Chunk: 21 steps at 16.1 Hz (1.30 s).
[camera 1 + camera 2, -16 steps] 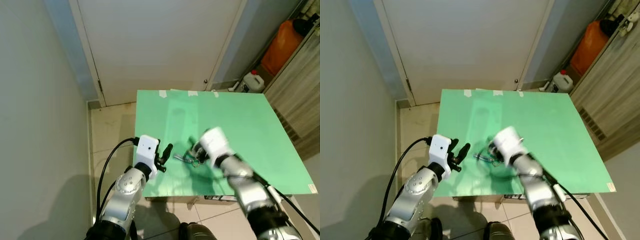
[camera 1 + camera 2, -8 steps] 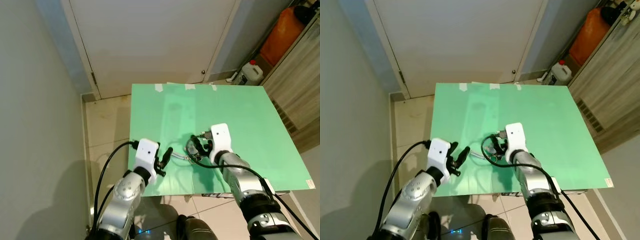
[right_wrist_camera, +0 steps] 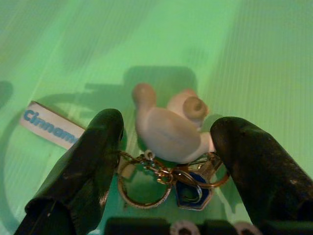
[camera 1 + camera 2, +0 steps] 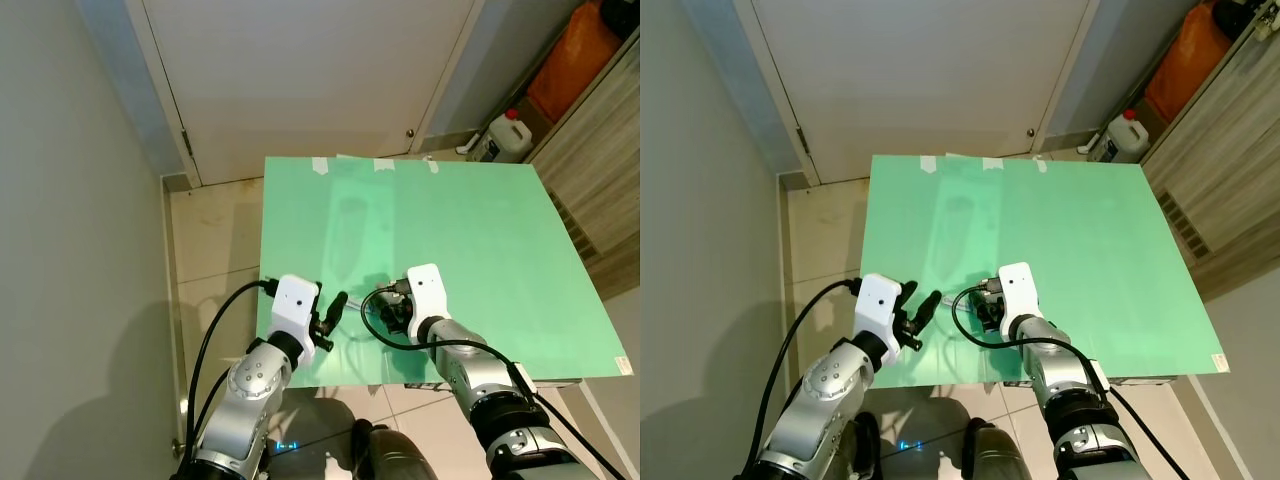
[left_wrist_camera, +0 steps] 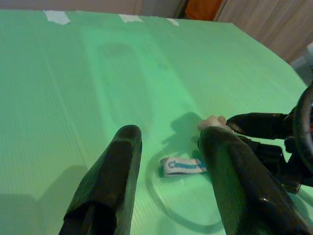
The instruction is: Hang keys on a hook
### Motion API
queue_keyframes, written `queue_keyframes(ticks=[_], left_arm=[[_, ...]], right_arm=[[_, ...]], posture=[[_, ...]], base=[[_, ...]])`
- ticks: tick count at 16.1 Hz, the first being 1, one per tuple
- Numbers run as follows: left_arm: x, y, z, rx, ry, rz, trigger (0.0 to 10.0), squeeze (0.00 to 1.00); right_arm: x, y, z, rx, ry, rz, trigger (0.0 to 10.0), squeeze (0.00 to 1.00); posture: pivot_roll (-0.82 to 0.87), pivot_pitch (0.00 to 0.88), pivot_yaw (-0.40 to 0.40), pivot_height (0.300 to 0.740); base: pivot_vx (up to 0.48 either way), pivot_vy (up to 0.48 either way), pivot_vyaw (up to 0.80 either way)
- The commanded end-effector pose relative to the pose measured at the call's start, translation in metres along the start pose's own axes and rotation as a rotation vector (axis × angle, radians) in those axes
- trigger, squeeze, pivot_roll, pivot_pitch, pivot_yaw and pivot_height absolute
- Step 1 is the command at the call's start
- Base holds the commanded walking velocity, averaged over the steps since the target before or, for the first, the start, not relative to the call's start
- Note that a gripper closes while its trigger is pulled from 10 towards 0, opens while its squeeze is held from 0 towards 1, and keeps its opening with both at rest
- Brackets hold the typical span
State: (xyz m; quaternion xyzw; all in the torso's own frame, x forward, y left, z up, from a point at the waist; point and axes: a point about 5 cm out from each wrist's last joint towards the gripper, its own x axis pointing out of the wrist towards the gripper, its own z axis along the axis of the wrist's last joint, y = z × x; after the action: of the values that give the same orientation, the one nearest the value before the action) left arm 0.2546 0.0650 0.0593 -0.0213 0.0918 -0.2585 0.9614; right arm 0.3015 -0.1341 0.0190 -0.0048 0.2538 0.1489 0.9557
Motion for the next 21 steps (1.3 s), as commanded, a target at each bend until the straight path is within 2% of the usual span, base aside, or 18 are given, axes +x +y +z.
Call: queue_keyframes(ticks=[1,5,6,7,15,21], left_arm=[[0.002,-0.014,-0.001,-0.03,0.002,-0.027,10.0,0.0],[0.002,-0.015,0.001,-0.025,-0.001,-0.03,10.0,0.0],[0.002,-0.015,0.002,-0.025,-0.002,-0.029,10.0,0.0],[0.002,-0.015,0.003,-0.024,-0.004,-0.029,10.0,0.0],[0.003,-0.013,0.005,-0.011,-0.005,-0.027,10.0,0.0],[0.005,-0.011,0.006,-0.006,-0.009,-0.026,10.0,0.0]], right_arm=[[0.0,-0.003,-0.005,0.008,0.035,-0.013,10.0,0.0],[0.001,-0.001,-0.006,0.003,0.037,-0.013,9.9,0.0],[0.001,-0.001,-0.006,0.001,0.033,-0.015,7.6,0.0],[0.001,-0.001,-0.005,-0.005,0.028,-0.019,0.0,0.0],[0.002,-0.003,0.001,-0.052,0.003,-0.027,0.0,0.0],[0.002,-0.008,0.005,-0.046,-0.01,-0.048,0.0,0.0]], posture=[[-0.05,0.244,-0.076,0.74],[-0.05,0.244,-0.076,0.74],[-0.05,0.244,-0.076,0.74],[-0.04,0.247,-0.077,0.74],[-0.04,0.241,-0.082,0.74],[-0.05,0.22,-0.082,0.74]], base=[[0.0,0.0,0.0],[0.0,0.0,0.0],[0.0,0.0,0.0],[0.0,0.0,0.0],[0.0,0.0,0.0],[0.0,0.0,0.0]])
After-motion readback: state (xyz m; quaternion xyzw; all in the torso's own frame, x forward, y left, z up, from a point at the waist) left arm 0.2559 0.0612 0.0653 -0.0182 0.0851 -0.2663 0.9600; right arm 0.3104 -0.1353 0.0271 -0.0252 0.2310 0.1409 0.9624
